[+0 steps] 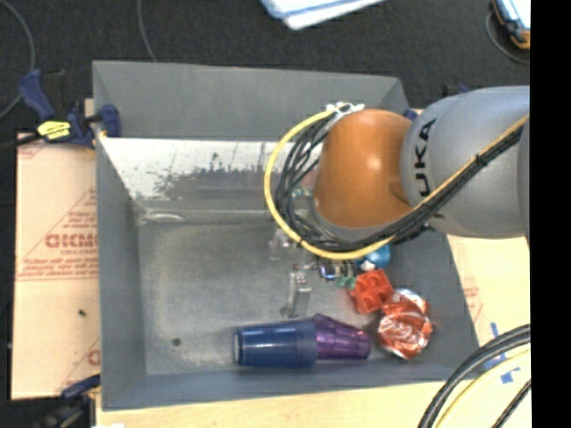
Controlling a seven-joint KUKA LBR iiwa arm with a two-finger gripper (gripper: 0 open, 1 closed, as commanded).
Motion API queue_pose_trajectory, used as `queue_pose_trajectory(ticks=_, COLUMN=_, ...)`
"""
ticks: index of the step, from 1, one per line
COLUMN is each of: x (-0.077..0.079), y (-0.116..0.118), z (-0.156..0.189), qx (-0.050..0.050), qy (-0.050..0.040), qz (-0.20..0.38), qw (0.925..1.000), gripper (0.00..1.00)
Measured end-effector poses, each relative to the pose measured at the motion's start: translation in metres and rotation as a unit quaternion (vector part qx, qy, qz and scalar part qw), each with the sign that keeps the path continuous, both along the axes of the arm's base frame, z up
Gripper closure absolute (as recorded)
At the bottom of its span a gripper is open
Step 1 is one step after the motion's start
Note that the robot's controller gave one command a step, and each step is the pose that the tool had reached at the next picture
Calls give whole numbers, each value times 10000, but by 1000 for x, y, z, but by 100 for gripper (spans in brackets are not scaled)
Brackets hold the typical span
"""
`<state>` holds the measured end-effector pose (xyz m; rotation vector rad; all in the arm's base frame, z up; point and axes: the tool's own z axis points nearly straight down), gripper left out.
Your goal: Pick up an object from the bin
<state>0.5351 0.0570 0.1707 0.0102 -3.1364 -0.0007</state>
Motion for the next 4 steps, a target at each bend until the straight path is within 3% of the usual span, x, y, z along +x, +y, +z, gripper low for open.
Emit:
queue_pose_trajectory(ticks=1, x=2, y=0, z=5, qx=3, qy=-41, qz=-11, qw=10000, gripper=0)
queue_pose_trajectory(ticks=2, x=-47, y=-26, z=-64, qx=10, qy=4, qz=424, qw=9991, gripper=0)
queue_pose_trajectory(ticks=3, x=-29, y=-57, z=-79, qx=56, qy=59, qz=-6, qw=10000, gripper=0)
queue_pose_trajectory(ticks=4, x=-33, y=-50, z=-84, qx=20, qy=57, qz=1490, qw=9888, gripper=0)
